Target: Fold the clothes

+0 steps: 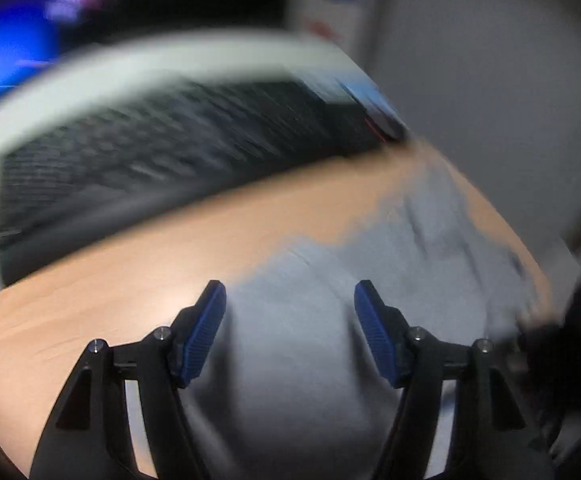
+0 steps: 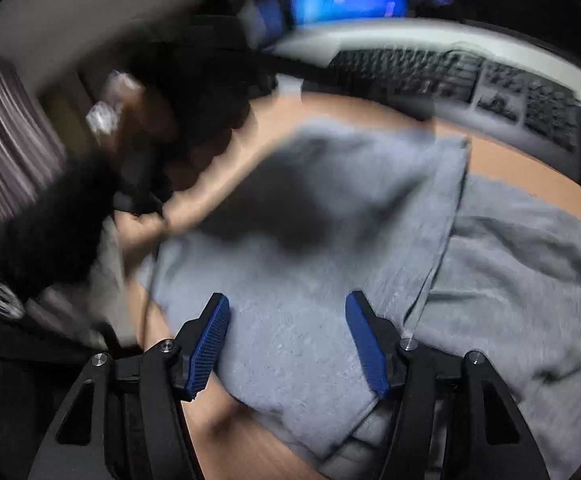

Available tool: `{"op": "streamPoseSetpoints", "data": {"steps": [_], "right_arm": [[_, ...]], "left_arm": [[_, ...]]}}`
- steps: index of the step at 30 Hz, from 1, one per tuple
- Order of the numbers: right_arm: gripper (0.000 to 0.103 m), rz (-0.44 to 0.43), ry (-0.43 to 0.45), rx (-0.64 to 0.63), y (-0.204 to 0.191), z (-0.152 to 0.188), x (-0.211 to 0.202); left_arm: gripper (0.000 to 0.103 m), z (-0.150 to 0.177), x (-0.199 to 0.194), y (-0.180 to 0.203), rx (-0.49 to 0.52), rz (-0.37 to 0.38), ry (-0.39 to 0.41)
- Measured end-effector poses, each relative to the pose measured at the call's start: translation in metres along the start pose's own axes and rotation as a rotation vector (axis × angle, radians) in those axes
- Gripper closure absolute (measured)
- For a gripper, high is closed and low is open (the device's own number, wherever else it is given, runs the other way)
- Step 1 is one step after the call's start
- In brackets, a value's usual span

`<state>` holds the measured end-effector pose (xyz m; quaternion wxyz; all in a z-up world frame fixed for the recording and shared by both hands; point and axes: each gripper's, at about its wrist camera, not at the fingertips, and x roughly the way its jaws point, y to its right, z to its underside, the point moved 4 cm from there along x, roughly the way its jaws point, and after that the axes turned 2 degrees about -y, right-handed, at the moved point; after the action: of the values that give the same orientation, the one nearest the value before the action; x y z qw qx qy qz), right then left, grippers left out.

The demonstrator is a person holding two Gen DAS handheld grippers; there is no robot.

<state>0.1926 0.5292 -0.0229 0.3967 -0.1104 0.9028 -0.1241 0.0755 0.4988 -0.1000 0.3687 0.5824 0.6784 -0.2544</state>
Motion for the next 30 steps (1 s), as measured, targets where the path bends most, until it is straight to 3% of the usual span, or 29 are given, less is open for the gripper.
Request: {"op": "streamPoseSetpoints", "data": {"steps": [1,3,4,5,6,7,8,11,12,13,16,18,19,20,23,27,30], "right_arm": [[0.041,-0.006,0.014,0.058,0.004,0.004,-0.010],[0.037,0.045,0.070,0.152,0.015,0.011,-0.040],[0.034,0.079,0.103,0.152,0.020,0.014,-0.055],[0.023,0.113,0.129,0.146,0.023,0.016,-0.068],[0.016,0.173,0.143,0.126,0.029,0.019,-0.083],[0.016,0.228,0.137,0.111,0.038,0.017,-0.092],[0.016,0.288,0.122,0.094,0.043,0.017,-0.097],[0.016,0.429,0.085,0.031,0.064,0.013,-0.103],[0.016,0.468,0.073,0.010,0.071,0.011,-0.104],[0.016,0.488,0.057,0.005,0.081,0.010,-0.101],[0.016,0.509,0.011,0.034,0.107,0.005,-0.081],[0.016,0.462,-0.017,0.097,0.124,0.005,-0.067],[0.016,0.441,-0.036,0.135,0.131,0.006,-0.059],[0.008,0.445,-0.037,0.145,0.131,0.008,-0.054],[0.005,0.493,-0.025,0.142,0.121,0.013,-0.049],[0.004,0.537,0.001,0.179,0.109,0.026,-0.053],[0.004,0.562,0.008,0.218,0.093,0.038,-0.057]], "left_arm": [[0.034,0.006,0.013,0.006,0.051,-0.039,-0.044],[0.033,0.013,0.017,0.023,0.186,-0.112,0.015],[0.032,0.013,0.016,0.026,0.201,-0.132,0.021],[0.032,0.013,0.014,0.026,0.188,-0.135,0.022],[0.038,0.012,0.011,0.025,0.143,-0.119,0.017],[0.047,0.013,0.001,0.026,0.107,-0.097,0.034],[0.047,0.014,-0.015,0.029,0.082,-0.067,0.075],[0.027,0.026,-0.058,0.043,-0.018,-0.008,0.160],[0.014,0.038,-0.067,0.049,-0.065,-0.015,0.169],[0.012,0.050,-0.071,0.056,-0.110,-0.016,0.174],[0.012,0.088,-0.072,0.077,-0.233,-0.002,0.180],[0.012,0.110,-0.064,0.082,-0.279,-0.015,0.165],[0.011,0.118,-0.059,0.084,-0.275,-0.037,0.164],[0.011,0.124,-0.054,0.088,-0.245,-0.071,0.174],[0.006,0.132,-0.042,0.108,-0.084,-0.206,0.150],[0.000,0.124,-0.038,0.094,-0.089,-0.162,0.120],[0.000,0.119,-0.042,0.074,-0.035,-0.139,0.088]]}}
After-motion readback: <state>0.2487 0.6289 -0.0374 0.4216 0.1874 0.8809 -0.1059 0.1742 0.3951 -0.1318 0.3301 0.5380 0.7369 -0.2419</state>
